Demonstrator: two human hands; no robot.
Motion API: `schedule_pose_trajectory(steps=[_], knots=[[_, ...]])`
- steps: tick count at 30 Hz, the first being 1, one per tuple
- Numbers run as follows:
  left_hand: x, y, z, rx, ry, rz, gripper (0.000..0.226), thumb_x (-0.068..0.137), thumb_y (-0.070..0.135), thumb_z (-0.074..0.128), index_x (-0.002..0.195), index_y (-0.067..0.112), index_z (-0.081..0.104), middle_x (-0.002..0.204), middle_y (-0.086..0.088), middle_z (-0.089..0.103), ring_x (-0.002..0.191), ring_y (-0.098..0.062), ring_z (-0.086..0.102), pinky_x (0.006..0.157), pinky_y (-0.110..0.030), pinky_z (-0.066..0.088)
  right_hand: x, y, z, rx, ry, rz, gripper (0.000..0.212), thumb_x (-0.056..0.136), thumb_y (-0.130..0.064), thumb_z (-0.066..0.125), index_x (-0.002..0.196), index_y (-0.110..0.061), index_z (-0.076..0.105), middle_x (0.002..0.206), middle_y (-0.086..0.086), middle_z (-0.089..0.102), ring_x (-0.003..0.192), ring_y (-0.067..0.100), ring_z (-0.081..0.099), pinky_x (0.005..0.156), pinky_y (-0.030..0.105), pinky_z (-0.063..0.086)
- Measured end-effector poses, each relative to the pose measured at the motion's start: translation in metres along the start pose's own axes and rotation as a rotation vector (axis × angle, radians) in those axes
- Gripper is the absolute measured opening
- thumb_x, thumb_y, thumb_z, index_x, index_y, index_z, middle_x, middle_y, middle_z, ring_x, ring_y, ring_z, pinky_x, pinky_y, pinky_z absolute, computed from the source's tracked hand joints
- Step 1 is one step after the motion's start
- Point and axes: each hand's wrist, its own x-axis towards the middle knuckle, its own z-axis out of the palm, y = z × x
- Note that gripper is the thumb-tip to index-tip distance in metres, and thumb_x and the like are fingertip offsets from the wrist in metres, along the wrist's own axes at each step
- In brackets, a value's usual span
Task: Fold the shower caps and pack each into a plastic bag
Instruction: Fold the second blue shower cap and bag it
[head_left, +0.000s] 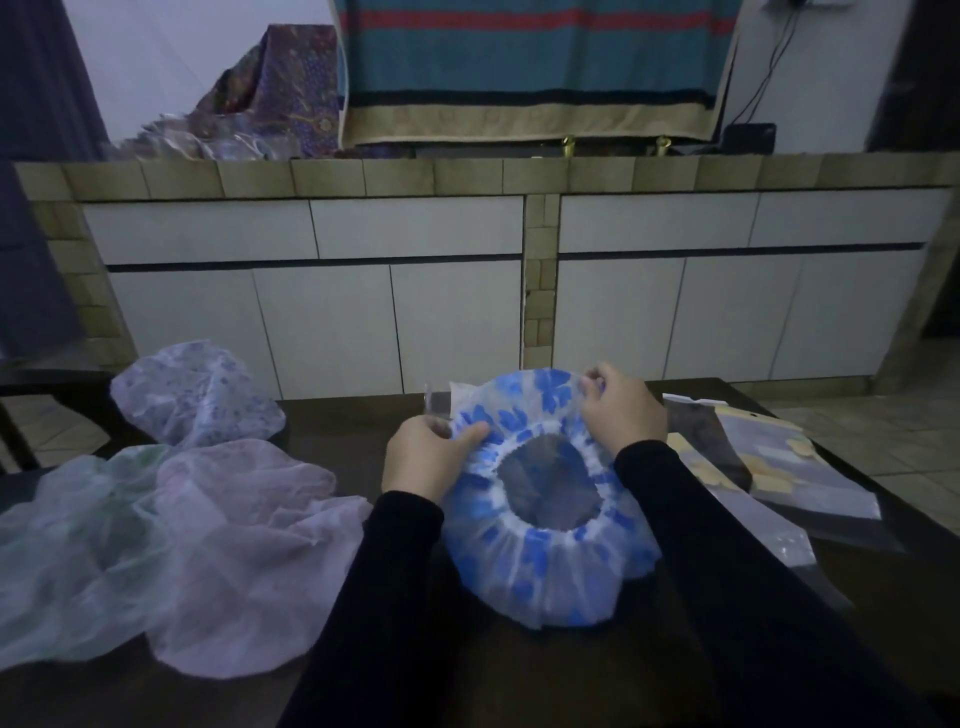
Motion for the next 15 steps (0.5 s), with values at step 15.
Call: schedule_pose_trajectory(steps=[15], knots=[[-0.013, 0.004, 0.004, -0.138, -0.020, 0.242, 0.033, 0.078, 0.043, 0.074, 0.098, 0.018, 0.064, 0.095, 0.006, 0.062, 0.088, -0.007, 0.056, 0.060, 0.001, 0.036, -0.001, -0.020, 0.002, 0.296, -0.298, -0.443, 0.025, 0.088, -0.042, 0.061, 0.101, -0.022, 0.066, 0.102, -0.008, 0.065, 0.096, 0.010, 0.059, 0.086, 0.030, 0.049]])
